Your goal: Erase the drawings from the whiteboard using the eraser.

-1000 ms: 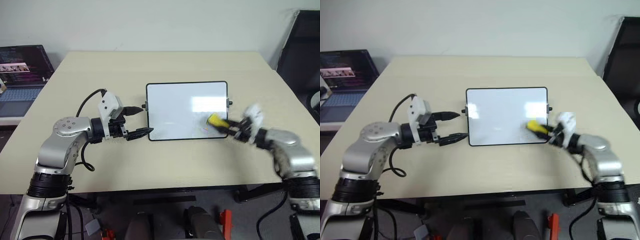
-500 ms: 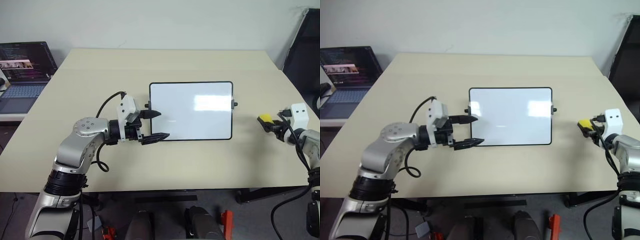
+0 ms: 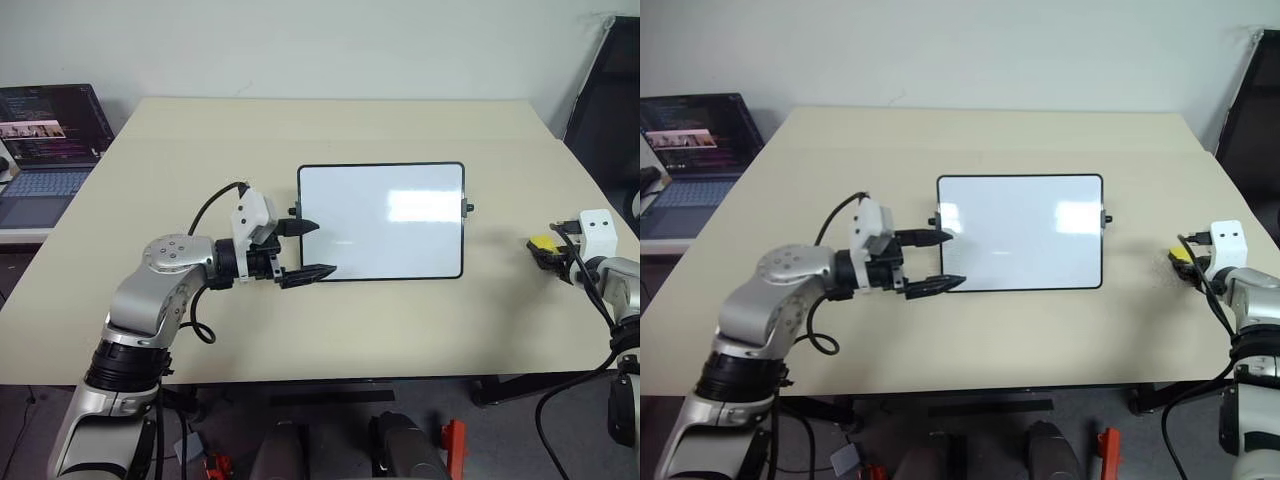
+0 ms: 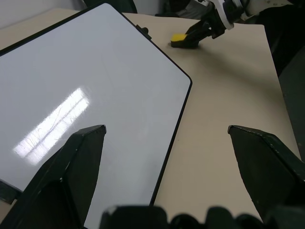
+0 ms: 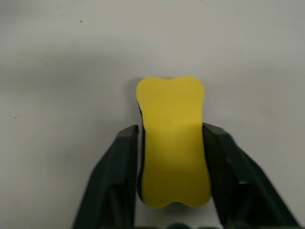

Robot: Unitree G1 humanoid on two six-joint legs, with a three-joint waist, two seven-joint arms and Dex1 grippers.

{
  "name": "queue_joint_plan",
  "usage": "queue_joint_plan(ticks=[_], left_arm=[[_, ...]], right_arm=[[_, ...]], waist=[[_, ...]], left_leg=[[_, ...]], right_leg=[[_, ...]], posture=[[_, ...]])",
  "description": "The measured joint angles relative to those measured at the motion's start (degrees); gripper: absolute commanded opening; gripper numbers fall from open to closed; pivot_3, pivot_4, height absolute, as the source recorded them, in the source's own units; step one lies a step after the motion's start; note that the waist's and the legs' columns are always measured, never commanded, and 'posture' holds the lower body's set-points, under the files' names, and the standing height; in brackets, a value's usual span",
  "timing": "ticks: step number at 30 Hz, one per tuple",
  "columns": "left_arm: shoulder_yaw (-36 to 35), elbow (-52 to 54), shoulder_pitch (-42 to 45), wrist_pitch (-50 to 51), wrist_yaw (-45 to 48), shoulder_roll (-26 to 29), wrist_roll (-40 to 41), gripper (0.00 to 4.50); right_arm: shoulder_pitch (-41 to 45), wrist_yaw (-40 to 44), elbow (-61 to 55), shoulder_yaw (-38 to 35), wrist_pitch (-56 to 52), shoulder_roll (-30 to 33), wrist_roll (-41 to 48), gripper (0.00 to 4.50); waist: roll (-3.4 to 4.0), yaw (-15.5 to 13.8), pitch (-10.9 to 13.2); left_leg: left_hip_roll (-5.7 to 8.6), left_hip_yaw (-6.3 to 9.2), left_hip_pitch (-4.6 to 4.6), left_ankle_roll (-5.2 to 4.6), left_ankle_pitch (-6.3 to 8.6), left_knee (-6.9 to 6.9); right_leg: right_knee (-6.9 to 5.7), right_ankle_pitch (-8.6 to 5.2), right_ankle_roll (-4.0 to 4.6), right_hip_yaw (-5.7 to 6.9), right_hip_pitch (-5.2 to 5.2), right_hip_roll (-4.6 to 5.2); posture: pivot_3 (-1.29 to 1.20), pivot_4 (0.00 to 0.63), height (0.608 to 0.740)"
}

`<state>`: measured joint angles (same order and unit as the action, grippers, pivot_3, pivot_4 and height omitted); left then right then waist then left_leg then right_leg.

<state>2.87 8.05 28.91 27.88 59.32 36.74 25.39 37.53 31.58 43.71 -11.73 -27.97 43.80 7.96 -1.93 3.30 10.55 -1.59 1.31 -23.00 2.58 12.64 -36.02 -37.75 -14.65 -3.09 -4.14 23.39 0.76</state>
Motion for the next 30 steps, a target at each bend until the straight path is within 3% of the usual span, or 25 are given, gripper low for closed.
queue_joint_plan(ticks=[4, 10, 14, 20, 30], left_arm=[[-1.42, -0.11, 0.01, -0.79, -0.44, 0.16, -0.03, 4.50], [-10.63, -6.81, 2.70, -5.08, -8.94, -1.04, -0.14, 4.50], [-15.99, -15.79, 5.67, -11.84, -20.18, -2.44, -4.51, 4.50], [-16.39, -31.08, 5.14, -21.88, -34.66, -8.24, -13.40, 4.50], [-14.30, -39.48, 5.87, -29.86, -41.60, -17.01, -17.36, 4.50]], right_arm=[[0.01, 0.48, -2.21, -0.48, -0.15, 0.19, 0.34, 4.47], [0.20, 0.38, -12.76, -3.43, 1.88, -1.75, 3.59, 4.47], [0.26, -4.69, -12.97, -4.82, 11.68, -10.87, 4.54, 4.47], [-3.69, -9.79, -7.61, -5.03, 22.18, -17.92, 4.36, 4.47], [-2.20, -14.97, -1.86, -5.25, 29.32, -19.05, 3.38, 4.47]], waist=[[0.03, 0.07, 0.02], [0.09, 0.11, 0.06], [0.09, 0.10, 0.04], [0.08, -1.11, 0.06], [0.08, -1.37, 0.06]], left_leg=[[0.00, 0.00, 0.01, 0.00, 0.00, -0.01], [-0.06, 0.05, 0.03, 0.00, 0.00, -0.04], [-0.05, 0.04, 0.11, 0.00, 0.00, -0.04], [0.07, 0.03, -0.08, 0.01, 0.00, -0.03], [0.11, 0.04, 0.00, 0.02, -0.01, -0.04]], right_leg=[[-0.02, 0.00, -0.01, 0.00, 0.00, 0.00], [-0.07, 0.00, -0.01, 0.04, -0.01, -0.05], [-0.06, 0.02, -0.02, 0.02, -0.10, -0.05], [0.06, 0.23, 0.15, 0.08, -0.04, 0.15], [-0.01, 0.27, 0.11, 0.08, -0.08, 0.15]], posture=[[0.00, 0.150, 0.740], [0.00, 0.150, 0.740], [0.00, 0.150, 0.740], [0.00, 0.150, 0.740], [0.00, 0.150, 0.740]])
